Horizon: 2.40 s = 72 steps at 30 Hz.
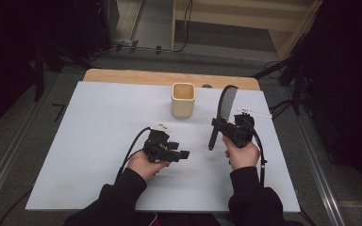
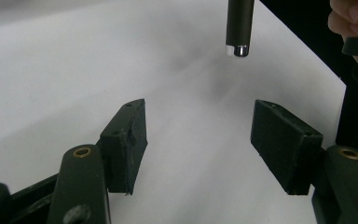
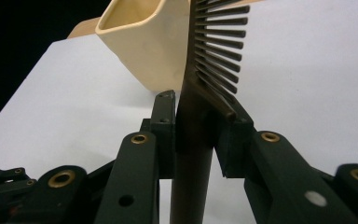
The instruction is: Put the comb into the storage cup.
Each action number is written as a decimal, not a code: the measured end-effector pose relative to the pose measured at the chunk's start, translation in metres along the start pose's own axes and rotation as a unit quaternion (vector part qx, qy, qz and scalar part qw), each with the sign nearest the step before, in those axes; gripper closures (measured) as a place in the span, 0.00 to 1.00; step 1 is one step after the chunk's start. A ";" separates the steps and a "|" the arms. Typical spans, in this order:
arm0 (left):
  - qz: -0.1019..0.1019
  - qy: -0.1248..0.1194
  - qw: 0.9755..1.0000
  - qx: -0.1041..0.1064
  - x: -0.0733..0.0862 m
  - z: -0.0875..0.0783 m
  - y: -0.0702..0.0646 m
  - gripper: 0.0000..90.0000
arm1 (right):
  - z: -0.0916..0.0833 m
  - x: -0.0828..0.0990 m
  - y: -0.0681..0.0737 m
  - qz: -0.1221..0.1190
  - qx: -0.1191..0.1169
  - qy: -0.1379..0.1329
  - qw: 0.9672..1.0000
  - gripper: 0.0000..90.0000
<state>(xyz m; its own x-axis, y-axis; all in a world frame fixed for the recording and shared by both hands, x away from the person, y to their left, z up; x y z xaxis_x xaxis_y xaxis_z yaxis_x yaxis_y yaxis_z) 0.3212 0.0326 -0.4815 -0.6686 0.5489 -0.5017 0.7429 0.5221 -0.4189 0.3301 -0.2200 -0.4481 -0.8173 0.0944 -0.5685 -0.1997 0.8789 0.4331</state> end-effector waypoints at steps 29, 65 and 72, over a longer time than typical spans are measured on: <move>0.048 0.033 0.998 -0.036 0.018 -0.039 0.017 0.31 | -0.004 -0.001 0.006 -0.025 0.008 -0.018 0.999 0.78; 0.024 0.038 0.997 -0.065 0.052 -0.075 0.039 0.31 | 0.006 -0.012 0.021 -0.060 -0.006 -0.025 0.998 0.78; 0.015 0.038 0.996 -0.074 0.059 -0.083 0.044 0.31 | 0.008 -0.014 0.024 -0.064 -0.012 -0.024 0.998 0.78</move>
<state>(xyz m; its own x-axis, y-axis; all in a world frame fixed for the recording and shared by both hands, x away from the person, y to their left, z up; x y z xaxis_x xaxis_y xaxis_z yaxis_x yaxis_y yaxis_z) 0.3117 0.1417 -0.4664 -0.6505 0.6112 -0.4508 0.7539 0.5914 -0.2861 0.3410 -0.1966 -0.4361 -0.7578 0.0053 -0.6525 -0.3139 0.8737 0.3716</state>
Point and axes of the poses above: each handheld gripper's, and its own axes: z roughly forward along the jaws, x roughly out of its underside, y roughly to its left, the point moved 2 cm from there along z, roughly forward along the jaws, and after that the axes turned 12 degrees about y, right-handed, at the moved point
